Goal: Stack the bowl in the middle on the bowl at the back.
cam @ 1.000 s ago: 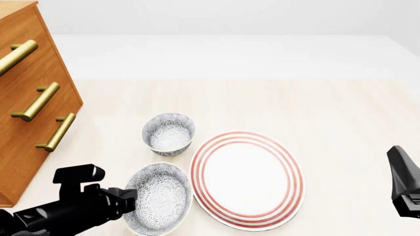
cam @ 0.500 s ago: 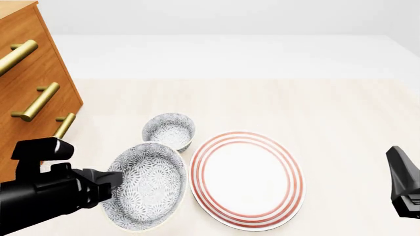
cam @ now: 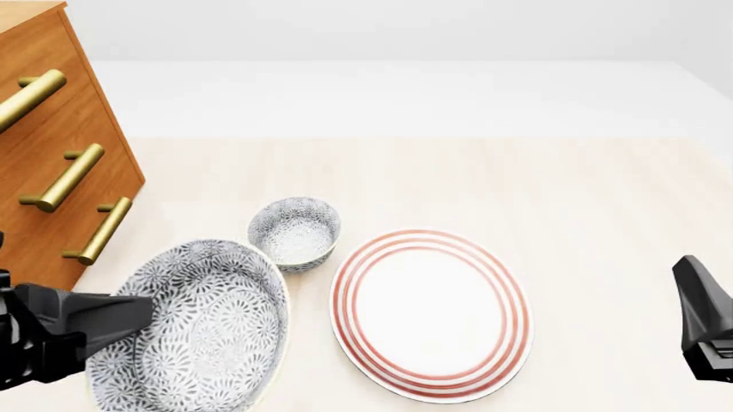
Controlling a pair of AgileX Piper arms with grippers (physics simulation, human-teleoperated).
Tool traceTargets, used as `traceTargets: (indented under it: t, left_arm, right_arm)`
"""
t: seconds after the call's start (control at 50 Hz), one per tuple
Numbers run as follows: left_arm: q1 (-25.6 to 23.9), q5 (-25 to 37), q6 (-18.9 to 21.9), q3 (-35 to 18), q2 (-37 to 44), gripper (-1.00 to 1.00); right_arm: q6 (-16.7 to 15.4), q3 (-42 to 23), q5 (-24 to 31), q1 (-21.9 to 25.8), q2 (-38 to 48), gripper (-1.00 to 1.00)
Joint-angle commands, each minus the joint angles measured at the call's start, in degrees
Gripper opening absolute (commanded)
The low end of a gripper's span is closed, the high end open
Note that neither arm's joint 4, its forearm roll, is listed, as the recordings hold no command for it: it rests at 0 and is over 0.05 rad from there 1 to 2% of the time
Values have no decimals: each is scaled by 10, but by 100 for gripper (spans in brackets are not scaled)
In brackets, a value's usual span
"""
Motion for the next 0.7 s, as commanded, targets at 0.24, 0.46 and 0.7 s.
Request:
traceTargets:
  t: [0.24, 0.46, 0.7]
  left_arm:
    - [-67, 107, -8, -24, -61, -100]
    - [-112, 108, -36, 0, -70, -100]
    - [-153, 95, -57, 28, -67, -100]
  right_arm:
    - [-3, -1, 1, 0, 0, 100]
    - [-3, -1, 1, 0, 1, 100]
    - [-4, -1, 2, 0, 0, 100]
